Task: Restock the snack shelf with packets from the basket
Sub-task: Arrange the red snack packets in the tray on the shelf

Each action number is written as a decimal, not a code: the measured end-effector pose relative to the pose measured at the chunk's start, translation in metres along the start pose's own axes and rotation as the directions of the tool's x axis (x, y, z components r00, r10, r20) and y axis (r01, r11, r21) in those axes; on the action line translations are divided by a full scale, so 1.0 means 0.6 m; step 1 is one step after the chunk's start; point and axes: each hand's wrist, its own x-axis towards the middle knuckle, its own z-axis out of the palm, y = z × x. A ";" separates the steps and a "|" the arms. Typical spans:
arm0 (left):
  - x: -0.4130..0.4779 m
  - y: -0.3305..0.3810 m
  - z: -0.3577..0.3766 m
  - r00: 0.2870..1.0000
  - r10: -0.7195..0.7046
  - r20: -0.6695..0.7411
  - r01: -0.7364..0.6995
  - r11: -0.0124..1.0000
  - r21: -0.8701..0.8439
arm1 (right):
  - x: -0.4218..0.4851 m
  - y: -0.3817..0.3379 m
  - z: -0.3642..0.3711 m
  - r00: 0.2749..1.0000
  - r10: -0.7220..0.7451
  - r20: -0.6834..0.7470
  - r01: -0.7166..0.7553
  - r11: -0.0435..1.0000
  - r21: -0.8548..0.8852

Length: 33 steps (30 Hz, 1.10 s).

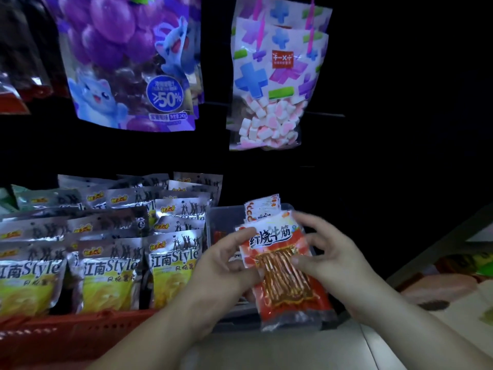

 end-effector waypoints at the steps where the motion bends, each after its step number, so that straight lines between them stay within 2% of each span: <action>1: -0.002 0.003 -0.002 1.000 -0.002 0.006 0.002 1.000 -0.011 | -0.001 -0.002 0.003 0.997 0.045 0.060 -0.046 0.999 0.020; 3: -0.003 0.007 -0.004 1.000 0.006 0.002 -0.006 1.000 -0.028 | -0.001 0.003 0.007 0.984 0.103 0.146 -0.108 0.994 0.025; 4: -0.003 0.005 -0.005 1.000 0.013 0.003 -0.013 0.999 -0.036 | 0.001 0.006 0.008 0.984 0.111 0.142 -0.115 0.993 0.026; 9: -0.007 -0.012 0.001 0.998 0.014 0.055 -0.013 1.000 -0.025 | 0.016 0.006 0.015 0.998 0.063 0.003 -0.063 0.993 0.105; 13: 0.003 -0.018 -0.003 0.997 0.005 -0.071 -0.012 0.995 -0.095 | 0.013 0.009 0.009 0.983 0.073 0.168 -0.091 0.991 0.102; 17: 0.005 -0.020 -0.017 0.998 0.030 -0.049 -0.034 0.995 -0.094 | 0.011 0.006 0.003 0.966 0.051 0.253 -0.078 0.992 0.097; 20: 0.003 -0.020 -0.019 0.998 0.035 -0.051 -0.040 0.995 -0.094 | 0.009 0.011 0.005 0.952 0.050 0.301 -0.059 0.998 0.021; 22: 0.004 -0.023 -0.016 0.992 0.067 -0.105 -0.070 0.997 -0.029 | 0.008 0.013 0.011 0.979 -0.022 0.201 0.040 0.995 -0.088; 24: 0.003 -0.028 -0.006 0.972 0.171 -0.158 -0.146 0.976 0.160 | 0.012 0.014 0.019 0.990 -0.132 0.057 0.139 0.979 -0.147; 25: 0.001 -0.029 0.002 0.958 0.245 -0.149 -0.202 0.946 0.254 | 0.016 0.015 0.026 0.989 -0.145 0.029 0.147 0.986 -0.073; 27: -0.004 -0.036 0.019 0.939 0.338 -0.060 -0.297 0.888 0.351 | 0.019 0.012 0.041 0.996 -0.066 0.051 0.057 0.984 0.170; 28: -0.008 -0.039 0.027 0.938 0.346 0.000 -0.325 0.879 0.350 | 0.019 0.011 0.046 0.997 -0.052 0.054 0.039 0.976 0.214; 30: -0.011 -0.043 0.034 0.954 0.289 0.079 -0.299 0.905 0.302 | 0.023 0.013 0.045 0.997 -0.072 -0.032 0.077 0.985 0.153; 32: -0.010 -0.044 0.028 0.974 0.210 0.081 -0.223 0.949 0.223 | 0.028 0.018 0.036 0.995 -0.060 -0.083 0.069 0.992 0.110; 33: -0.005 -0.045 0.021 0.974 0.225 0.032 -0.226 0.951 0.212 | 0.031 0.021 0.030 0.995 -0.044 -0.086 0.053 0.993 0.104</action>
